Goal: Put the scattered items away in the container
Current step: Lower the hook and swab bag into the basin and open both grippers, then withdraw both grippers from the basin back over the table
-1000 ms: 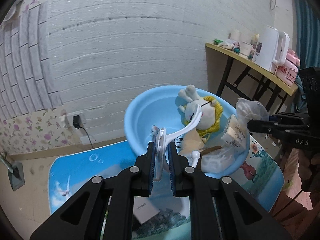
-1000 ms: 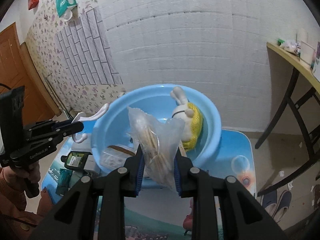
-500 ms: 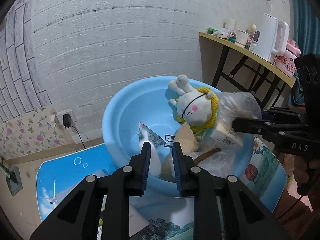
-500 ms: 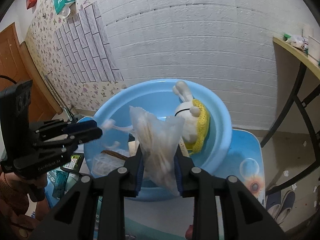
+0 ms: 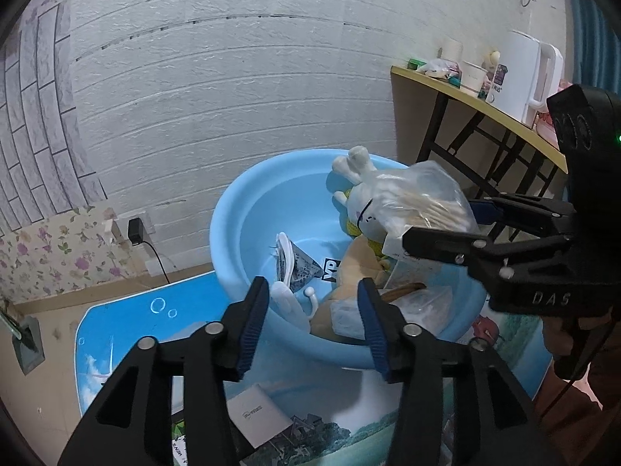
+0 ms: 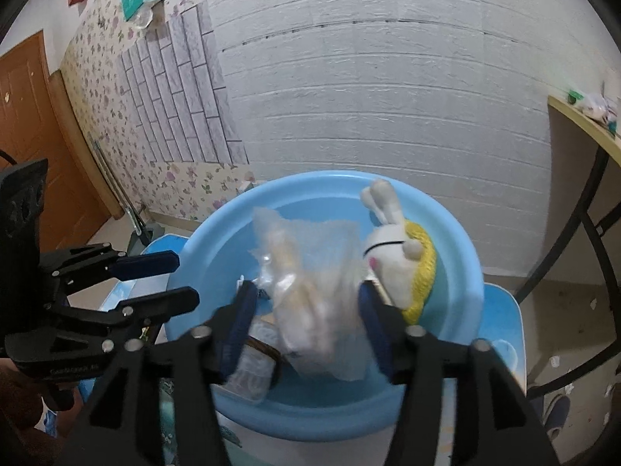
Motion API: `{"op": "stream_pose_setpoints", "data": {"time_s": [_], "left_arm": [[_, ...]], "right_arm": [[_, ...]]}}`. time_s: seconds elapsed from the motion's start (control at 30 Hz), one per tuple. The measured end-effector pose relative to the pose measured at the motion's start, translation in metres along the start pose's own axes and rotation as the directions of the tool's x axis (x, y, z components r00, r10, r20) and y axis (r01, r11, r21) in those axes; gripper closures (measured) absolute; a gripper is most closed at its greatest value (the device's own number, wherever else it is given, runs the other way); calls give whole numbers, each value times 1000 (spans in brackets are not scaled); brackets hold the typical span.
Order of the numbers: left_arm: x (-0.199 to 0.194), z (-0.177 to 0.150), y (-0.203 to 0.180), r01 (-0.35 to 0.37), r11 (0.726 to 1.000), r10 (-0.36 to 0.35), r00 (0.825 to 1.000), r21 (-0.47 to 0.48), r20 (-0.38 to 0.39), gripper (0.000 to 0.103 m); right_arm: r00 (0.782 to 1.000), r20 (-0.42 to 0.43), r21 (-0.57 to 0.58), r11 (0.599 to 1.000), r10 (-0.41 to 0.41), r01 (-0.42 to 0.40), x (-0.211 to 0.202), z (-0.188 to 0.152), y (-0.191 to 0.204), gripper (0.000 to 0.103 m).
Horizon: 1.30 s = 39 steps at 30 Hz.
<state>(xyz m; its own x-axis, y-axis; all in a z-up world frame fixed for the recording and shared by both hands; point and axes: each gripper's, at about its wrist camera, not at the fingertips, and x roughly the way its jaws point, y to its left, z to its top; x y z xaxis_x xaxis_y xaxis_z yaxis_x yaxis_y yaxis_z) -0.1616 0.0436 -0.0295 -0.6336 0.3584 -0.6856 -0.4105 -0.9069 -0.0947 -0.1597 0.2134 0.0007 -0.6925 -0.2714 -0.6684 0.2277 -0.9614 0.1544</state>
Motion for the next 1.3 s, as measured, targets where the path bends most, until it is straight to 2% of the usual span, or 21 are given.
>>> {"op": "stream_pose_setpoints", "data": {"time_s": [0.1,0.2,0.67,0.87,1.1,1.3], "left_arm": [[-5,-1,3,-6,1000,6,1000,-8,8,54],[-10,-3,6,-13,1000,13,1000,-16,15,50],[-32,-15,13,-34,998,35,999,-48,34,49],[-45,-25,18,-46,996,49,998,-72,36,41],[-61,-40,27,-62,992,67,997,-112,35,28],[-73,-53,31,-75,988,80,996,-138,32,26]], "right_arm": [[999,-6,-8,999,-31,31,-2,0,4,44],[1000,-8,19,1000,-22,22,-7,-2,1,44],[999,-14,80,996,-32,33,-33,-18,-4,43],[999,-17,73,997,-32,33,-38,-25,3,43],[999,-36,70,997,-22,25,-43,-32,14,44],[997,-68,67,997,-37,41,-45,-38,24,43]]}}
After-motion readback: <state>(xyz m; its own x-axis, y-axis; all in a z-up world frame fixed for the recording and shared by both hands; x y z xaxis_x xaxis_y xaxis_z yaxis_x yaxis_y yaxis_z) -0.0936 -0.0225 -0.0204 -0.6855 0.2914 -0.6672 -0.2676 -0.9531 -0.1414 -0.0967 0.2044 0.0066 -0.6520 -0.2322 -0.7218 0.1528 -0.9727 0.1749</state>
